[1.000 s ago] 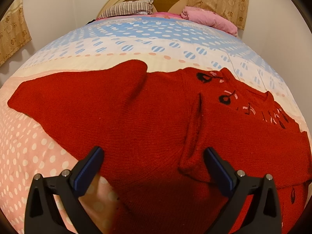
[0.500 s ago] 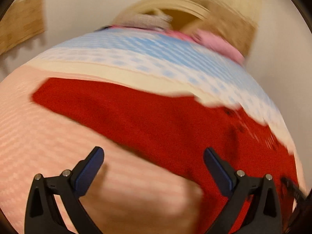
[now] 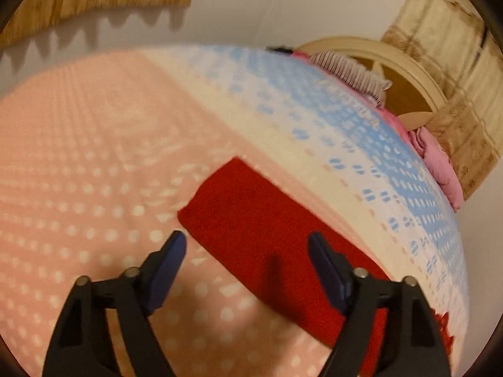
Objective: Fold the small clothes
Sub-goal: 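Grasp the other sleeve cuff with the left gripper and lift it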
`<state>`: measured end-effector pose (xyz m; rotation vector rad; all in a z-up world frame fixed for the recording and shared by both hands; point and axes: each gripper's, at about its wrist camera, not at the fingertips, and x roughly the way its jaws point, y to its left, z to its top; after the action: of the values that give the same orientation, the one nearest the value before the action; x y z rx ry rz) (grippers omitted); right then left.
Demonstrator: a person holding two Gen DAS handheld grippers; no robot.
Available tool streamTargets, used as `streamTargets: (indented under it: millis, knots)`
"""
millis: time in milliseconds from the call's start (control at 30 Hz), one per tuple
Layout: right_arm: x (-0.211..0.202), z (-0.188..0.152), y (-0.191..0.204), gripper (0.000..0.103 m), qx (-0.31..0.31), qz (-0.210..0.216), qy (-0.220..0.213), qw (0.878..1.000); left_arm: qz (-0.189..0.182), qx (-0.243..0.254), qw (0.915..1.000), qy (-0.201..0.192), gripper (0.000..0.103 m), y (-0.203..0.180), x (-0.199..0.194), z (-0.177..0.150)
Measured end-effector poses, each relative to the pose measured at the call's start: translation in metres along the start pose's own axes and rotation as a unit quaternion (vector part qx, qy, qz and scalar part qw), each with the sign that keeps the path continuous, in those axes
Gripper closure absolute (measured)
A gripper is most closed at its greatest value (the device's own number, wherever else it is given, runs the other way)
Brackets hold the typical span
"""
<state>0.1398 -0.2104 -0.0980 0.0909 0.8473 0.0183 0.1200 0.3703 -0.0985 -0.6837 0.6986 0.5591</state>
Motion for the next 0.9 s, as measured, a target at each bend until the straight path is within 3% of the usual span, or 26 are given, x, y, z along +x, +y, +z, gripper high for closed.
streamTargets:
  millis: [67, 167, 233, 300, 367, 533, 700, 833, 900]
  knots:
    - [0.0, 0.0, 0.0, 0.042, 0.0, -0.001, 0.0, 1.0, -0.018, -0.028, 0.9991, 0.027, 0.034, 0.009, 0.015, -0.001]
    - [0.0, -0.001, 0.001, 0.041, 0.0, -0.001, 0.0, 1.0, -0.018, -0.018, 0.9996, 0.009, 0.038, 0.007, 0.014, -0.004]
    - [0.0, -0.001, 0.001, 0.041, -0.001, -0.002, 0.001, 1.0, -0.003, -0.002, 1.0, 0.005, 0.048, 0.003, 0.016, -0.003]
    - [0.001, -0.001, 0.001, 0.041, -0.003, -0.004, 0.001, 1.0, 0.005, 0.009, 0.9999, 0.003, 0.079, 0.002, 0.019, 0.001]
    - [0.001, -0.001, 0.002, 0.041, -0.005, -0.005, 0.001, 1.0, -0.003, 0.014, 0.9999, 0.009, 0.09, 0.004, 0.023, 0.003]
    - [0.001, -0.001, 0.002, 0.041, -0.004, -0.005, 0.001, 1.0, -0.009, 0.032, 0.9994, 0.003, 0.094, -0.003, 0.022, 0.006]
    - [0.001, -0.001, 0.001, 0.04, -0.002, -0.002, 0.0, 1.0, -0.036, 0.093, 0.9937, -0.05, 0.094, -0.053, -0.017, 0.002]
    - [0.0, -0.001, -0.001, 0.04, 0.0, 0.002, -0.001, 1.0, -0.101, 0.166, 0.9772, -0.086, 0.094, -0.116, -0.065, -0.019]
    - [0.0, -0.001, -0.002, 0.04, 0.002, 0.004, -0.002, 1.0, -0.141, 0.218, 0.9607, -0.098, 0.094, -0.154, -0.092, -0.045]
